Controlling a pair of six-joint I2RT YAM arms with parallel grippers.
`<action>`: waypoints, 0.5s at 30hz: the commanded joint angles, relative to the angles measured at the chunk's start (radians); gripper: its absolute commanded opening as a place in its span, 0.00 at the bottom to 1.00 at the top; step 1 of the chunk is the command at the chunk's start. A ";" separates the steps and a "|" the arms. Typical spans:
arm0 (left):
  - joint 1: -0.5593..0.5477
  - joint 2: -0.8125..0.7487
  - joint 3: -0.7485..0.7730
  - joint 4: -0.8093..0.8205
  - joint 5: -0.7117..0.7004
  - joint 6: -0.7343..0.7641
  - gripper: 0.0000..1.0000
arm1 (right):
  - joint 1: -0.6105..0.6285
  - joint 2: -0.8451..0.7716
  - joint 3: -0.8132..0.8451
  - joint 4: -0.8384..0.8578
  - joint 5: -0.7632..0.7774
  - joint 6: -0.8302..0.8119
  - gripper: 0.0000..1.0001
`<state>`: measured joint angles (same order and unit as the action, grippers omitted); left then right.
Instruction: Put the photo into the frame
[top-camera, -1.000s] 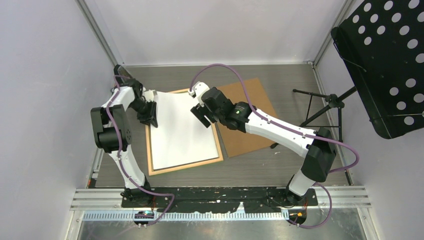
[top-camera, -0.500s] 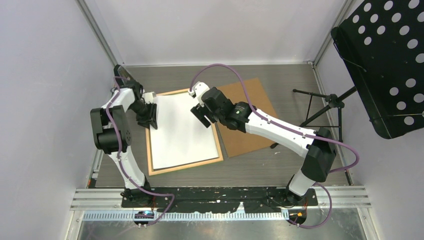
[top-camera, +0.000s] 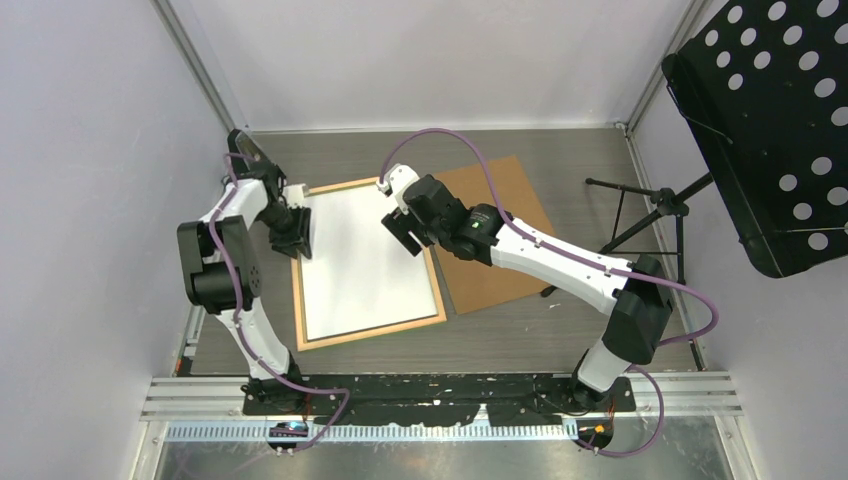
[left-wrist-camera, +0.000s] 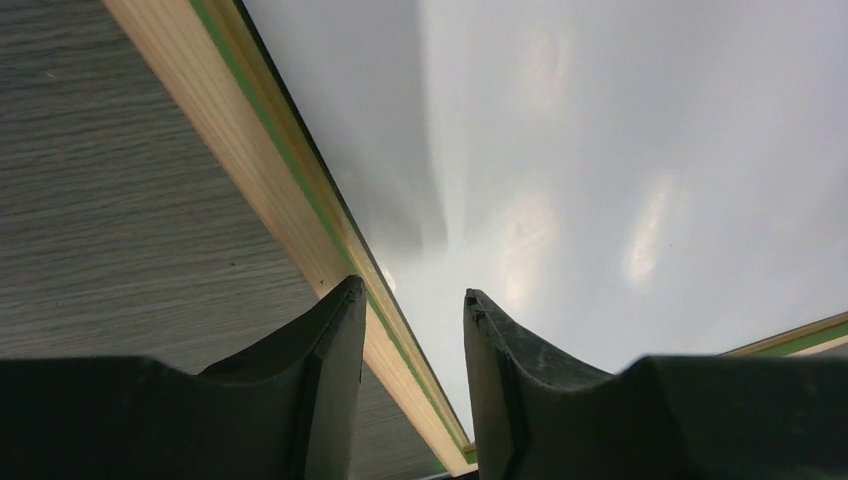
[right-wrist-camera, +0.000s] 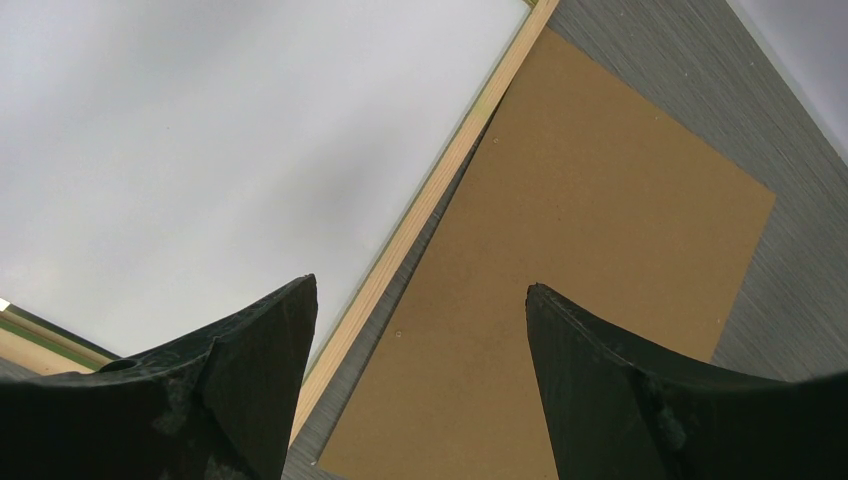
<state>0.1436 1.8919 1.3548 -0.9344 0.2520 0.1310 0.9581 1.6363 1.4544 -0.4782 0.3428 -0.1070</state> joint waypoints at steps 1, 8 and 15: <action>0.010 -0.084 -0.009 0.032 -0.033 -0.013 0.42 | -0.004 -0.047 0.001 0.039 0.009 -0.007 0.82; 0.005 -0.180 -0.050 0.073 -0.032 -0.027 0.54 | -0.012 -0.042 -0.003 0.044 0.008 -0.005 0.82; -0.071 -0.221 -0.112 0.115 0.009 -0.040 0.63 | -0.023 -0.033 -0.002 0.045 0.001 -0.003 0.82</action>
<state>0.1226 1.7103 1.2770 -0.8738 0.2241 0.1055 0.9440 1.6363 1.4525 -0.4774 0.3424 -0.1070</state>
